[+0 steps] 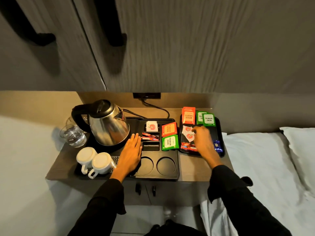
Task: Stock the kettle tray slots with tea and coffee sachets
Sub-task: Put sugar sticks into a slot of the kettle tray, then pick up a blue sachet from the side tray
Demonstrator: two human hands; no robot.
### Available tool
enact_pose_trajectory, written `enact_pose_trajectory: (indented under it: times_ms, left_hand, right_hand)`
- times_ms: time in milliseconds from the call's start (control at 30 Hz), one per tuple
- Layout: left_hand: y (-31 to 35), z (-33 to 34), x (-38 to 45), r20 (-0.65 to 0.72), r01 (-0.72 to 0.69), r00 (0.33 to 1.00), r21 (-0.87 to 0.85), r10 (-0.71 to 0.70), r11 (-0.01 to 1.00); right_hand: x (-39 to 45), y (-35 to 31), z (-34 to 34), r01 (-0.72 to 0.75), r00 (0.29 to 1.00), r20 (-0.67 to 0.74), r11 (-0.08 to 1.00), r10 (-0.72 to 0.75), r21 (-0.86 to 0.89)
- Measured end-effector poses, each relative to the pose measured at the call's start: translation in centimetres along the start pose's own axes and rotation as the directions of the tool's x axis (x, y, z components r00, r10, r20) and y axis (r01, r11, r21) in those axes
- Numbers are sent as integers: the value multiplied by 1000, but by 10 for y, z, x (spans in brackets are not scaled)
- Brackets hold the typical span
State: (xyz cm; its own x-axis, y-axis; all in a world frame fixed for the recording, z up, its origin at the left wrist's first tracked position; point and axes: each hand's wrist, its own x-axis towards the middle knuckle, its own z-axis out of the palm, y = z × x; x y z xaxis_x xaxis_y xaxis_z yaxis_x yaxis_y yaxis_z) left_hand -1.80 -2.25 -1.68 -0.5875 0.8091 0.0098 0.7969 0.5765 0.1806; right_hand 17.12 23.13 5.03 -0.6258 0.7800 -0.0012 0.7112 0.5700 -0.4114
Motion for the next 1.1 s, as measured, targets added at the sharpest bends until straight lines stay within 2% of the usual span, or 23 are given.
enact_pose_trajectory:
  times_ms: [100, 233, 433, 667, 733, 833, 900, 1100]
  left_hand:
    - [1, -1, -5, 2, 11, 1000, 2, -11, 1000]
    - [3, -4, -8, 17, 21, 1000, 0, -21, 1000]
    - [4, -6, -10, 17, 36, 999, -5, -36, 999]
    - [4, -10, -10, 33, 54, 998, -33, -53, 998]
    - [-4, -14, -10, 3, 53, 999, -43, -53, 998]
    - [-8, -15, -10, 1, 55, 998, -54, -55, 997]
    - [-16, -16, -12, -10, 66, 998, -54, -67, 996]
    - [-7, -14, -10, -6, 65, 998, -86, -66, 994]
  right_hand:
    - [-1, 33, -12, -135, 991, -22, 977, 134, -166]
    - [0, 51, -15, -121, 978, 135, 963, 156, -239]
    - [4, 50, -16, -139, 967, 192, 977, 169, -162]
    - [8, 43, -17, -284, 953, 163, 940, 256, 186]
    - [6, 25, -13, -288, 950, 171, 945, 262, 155]
    - [2, 12, -2, -225, 951, 207, 973, 229, -45]
    - [0, 0, 5, -196, 956, 199, 975, 215, -109]
    - [2, 3, 1, -229, 955, 179, 972, 236, -60]
